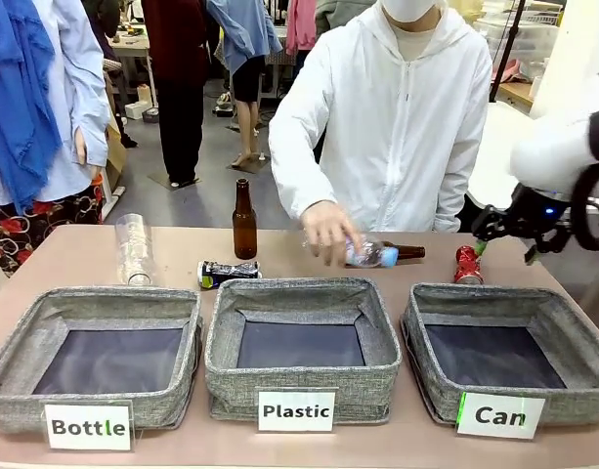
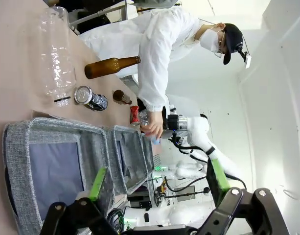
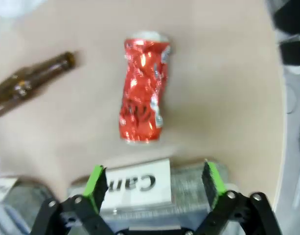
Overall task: Sort the can waste into the basket.
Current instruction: Pick up the can waste from the table and place it in the right Fabric basket.
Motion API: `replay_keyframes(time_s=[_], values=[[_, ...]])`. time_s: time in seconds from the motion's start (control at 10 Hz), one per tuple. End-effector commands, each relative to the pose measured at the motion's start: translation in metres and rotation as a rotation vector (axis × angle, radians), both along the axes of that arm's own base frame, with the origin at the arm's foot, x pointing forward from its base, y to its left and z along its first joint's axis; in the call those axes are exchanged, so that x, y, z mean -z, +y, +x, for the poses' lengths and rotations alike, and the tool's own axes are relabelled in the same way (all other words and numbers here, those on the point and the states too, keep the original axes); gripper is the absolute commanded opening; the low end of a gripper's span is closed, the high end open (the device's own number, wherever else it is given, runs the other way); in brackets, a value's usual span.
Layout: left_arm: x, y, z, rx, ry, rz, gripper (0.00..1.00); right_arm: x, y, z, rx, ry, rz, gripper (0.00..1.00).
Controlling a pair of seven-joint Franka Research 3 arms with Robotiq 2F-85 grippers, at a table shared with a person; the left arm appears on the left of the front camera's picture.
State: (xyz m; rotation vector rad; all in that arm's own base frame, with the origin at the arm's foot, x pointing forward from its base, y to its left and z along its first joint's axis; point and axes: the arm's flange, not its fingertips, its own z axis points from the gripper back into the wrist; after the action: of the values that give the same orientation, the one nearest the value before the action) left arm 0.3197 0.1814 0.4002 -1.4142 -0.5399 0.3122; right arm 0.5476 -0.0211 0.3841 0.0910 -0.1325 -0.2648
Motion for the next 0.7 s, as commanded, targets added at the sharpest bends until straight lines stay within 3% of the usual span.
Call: replay_keyframes(time_s=[0.0, 0.4, 0.6], values=[[-0.001, -0.001, -0.001, 0.002, -0.030, -0.003, 1.00, 0.014, 0.002, 0.038, 0.005, 0.068, 0.004, 1.00], [-0.001, -0.001, -0.001, 0.002, -0.030, -0.003, 1.00, 0.064, 0.007, 0.072, 0.019, 0.147, -0.022, 1.00], [-0.001, -0.001, -0.001, 0.002, -0.030, -0.003, 1.00, 0.075, 0.010, 0.078, 0.026, 0.186, -0.032, 1.00]])
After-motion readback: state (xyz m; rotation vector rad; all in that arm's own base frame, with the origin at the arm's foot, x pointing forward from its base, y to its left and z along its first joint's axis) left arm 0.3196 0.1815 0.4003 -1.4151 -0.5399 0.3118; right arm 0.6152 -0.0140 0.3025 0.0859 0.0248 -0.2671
